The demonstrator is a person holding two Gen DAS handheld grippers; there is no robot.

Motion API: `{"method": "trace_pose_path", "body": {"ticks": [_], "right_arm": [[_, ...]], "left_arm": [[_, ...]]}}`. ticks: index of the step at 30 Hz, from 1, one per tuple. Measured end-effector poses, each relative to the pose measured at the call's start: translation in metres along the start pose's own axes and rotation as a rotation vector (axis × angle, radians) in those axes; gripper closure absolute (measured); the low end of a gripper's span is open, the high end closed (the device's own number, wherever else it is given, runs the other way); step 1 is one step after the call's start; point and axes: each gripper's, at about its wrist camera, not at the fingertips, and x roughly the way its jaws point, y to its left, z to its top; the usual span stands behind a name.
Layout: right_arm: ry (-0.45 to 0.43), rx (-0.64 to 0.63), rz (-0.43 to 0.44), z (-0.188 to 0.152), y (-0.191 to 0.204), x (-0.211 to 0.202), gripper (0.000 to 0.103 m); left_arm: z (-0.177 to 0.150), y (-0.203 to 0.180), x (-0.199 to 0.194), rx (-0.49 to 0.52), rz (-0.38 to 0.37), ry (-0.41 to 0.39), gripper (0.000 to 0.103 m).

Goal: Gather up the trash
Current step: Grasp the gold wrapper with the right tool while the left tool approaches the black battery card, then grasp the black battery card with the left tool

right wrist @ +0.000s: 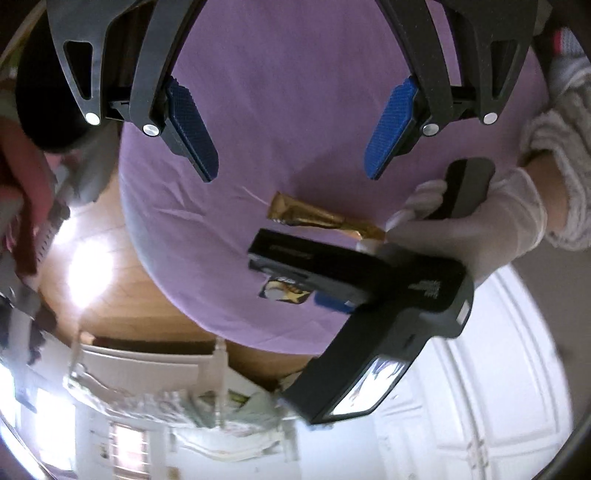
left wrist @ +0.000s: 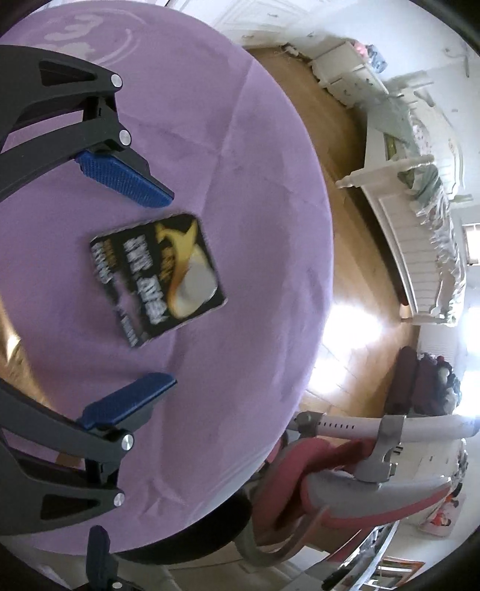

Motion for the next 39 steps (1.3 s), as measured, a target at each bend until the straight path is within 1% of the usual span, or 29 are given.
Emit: {"method": "trace_pose_path", "body": {"ticks": [1, 2, 3, 6, 12, 13, 14, 15, 16, 17, 18, 19, 20, 22, 24, 25, 26, 27, 28, 29, 30, 31, 32, 33, 34, 35, 36, 38, 39], "right_arm": [[0.008, -0.016, -0.001, 0.003, 0.003, 0.004, 0.022], [0.016, -0.036, -0.001, 0.004, 0.006, 0.009, 0.022], [0.021, -0.056, 0.001, 0.008, 0.008, 0.013, 0.023], [0.032, -0.107, 0.021, 0.022, 0.013, 0.025, 0.022], [0.090, -0.294, 0.051, 0.043, 0.042, 0.055, 0.023], [0.112, -0.329, 0.046, 0.046, 0.049, 0.063, 0.028], [0.137, -0.343, 0.042, 0.048, 0.053, 0.069, 0.037], [0.156, -0.331, 0.055, 0.050, 0.055, 0.073, 0.050], [0.157, -0.301, 0.072, 0.053, 0.054, 0.074, 0.067], [0.167, -0.271, 0.078, 0.055, 0.053, 0.075, 0.072], [0.169, -0.259, 0.061, 0.054, 0.054, 0.075, 0.078], [0.166, -0.238, 0.055, 0.053, 0.052, 0.073, 0.085], [0.162, -0.195, 0.063, 0.051, 0.047, 0.070, 0.087], [0.137, -0.104, 0.086, 0.047, 0.037, 0.060, 0.088], [0.090, 0.015, 0.110, 0.040, 0.018, 0.041, 0.089], [0.065, 0.068, 0.118, 0.036, 0.009, 0.032, 0.089], [0.024, 0.142, 0.133, 0.030, -0.004, 0.019, 0.089], [-0.009, 0.199, 0.148, 0.027, -0.014, 0.008, 0.089], [-0.049, 0.269, 0.173, 0.020, -0.026, -0.006, 0.089], [-0.073, 0.305, 0.184, 0.014, -0.034, -0.016, 0.089], [-0.100, 0.340, 0.190, 0.010, -0.042, -0.027, 0.089], [-0.119, 0.367, 0.195, 0.007, -0.046, -0.034, 0.089], [-0.137, 0.392, 0.207, 0.003, -0.052, -0.043, 0.089], [-0.150, 0.410, 0.220, -0.001, -0.057, -0.050, 0.089], [-0.161, 0.426, 0.231, -0.006, -0.058, -0.058, 0.089], [-0.166, 0.431, 0.235, -0.009, -0.060, -0.063, 0.089], [-0.169, 0.436, 0.237, -0.014, -0.060, -0.068, 0.089], [-0.171, 0.437, 0.237, -0.017, -0.060, -0.074, 0.089], [-0.171, 0.438, 0.239, -0.019, -0.059, -0.077, 0.089]], "left_arm": [[0.000, 0.003, -0.001, 0.007, 0.000, -0.012, 0.024], [0.001, 0.008, -0.001, 0.012, 0.000, -0.027, 0.038], [0.002, 0.012, -0.004, 0.012, 0.000, -0.030, 0.041], [0.001, 0.022, -0.003, 0.047, -0.031, -0.035, 0.042], [-0.008, 0.031, -0.010, 0.079, -0.076, -0.060, 0.042], [-0.009, 0.032, -0.010, 0.078, -0.080, -0.060, 0.042], [-0.011, 0.035, -0.012, 0.076, -0.083, -0.061, 0.042], [-0.013, 0.037, -0.013, 0.075, -0.085, -0.062, 0.043], [-0.014, 0.038, -0.014, 0.069, -0.087, -0.063, 0.043], [-0.015, 0.041, -0.015, 0.058, -0.092, -0.064, 0.043], [-0.017, 0.044, -0.017, 0.043, -0.100, -0.068, 0.053], [-0.017, 0.046, -0.019, 0.035, -0.093, -0.070, 0.093], [-0.018, 0.051, -0.021, 0.012, -0.111, -0.055, 0.094], [-0.018, 0.053, -0.027, -0.022, -0.155, -0.066, 0.094], [-0.020, 0.049, -0.032, 0.003, -0.136, -0.075, 0.094], [-0.022, 0.047, -0.034, 0.006, -0.133, -0.078, 0.094], [-0.023, 0.046, -0.036, -0.003, -0.134, -0.084, 0.089], [-0.023, 0.045, -0.038, -0.007, -0.141, -0.088, 0.089], [-0.023, 0.042, -0.038, 0.002, -0.155, -0.085, 0.086], [-0.024, 0.039, -0.037, 0.020, -0.157, -0.076, 0.068], [-0.022, 0.032, -0.036, 0.063, -0.126, -0.062, 0.051], [-0.021, 0.026, -0.035, 0.111, -0.085, -0.063, 0.015], [-0.021, 0.017, -0.035, 0.195, -0.041, -0.101, 0.006], [-0.020, 0.012, -0.035, 0.251, -0.023, -0.130, 0.005], [-0.018, 0.009, -0.033, 0.291, -0.010, -0.136, 0.005], [-0.014, 0.008, -0.027, 0.326, -0.011, -0.117, 0.005], [-0.012, 0.007, -0.023, 0.350, -0.027, -0.102, 0.005], [-0.011, 0.005, -0.010, 0.437, -0.055, -0.083, 0.005], [-0.010, 0.009, -0.008, 0.444, -0.086, -0.099, 0.005]]}}
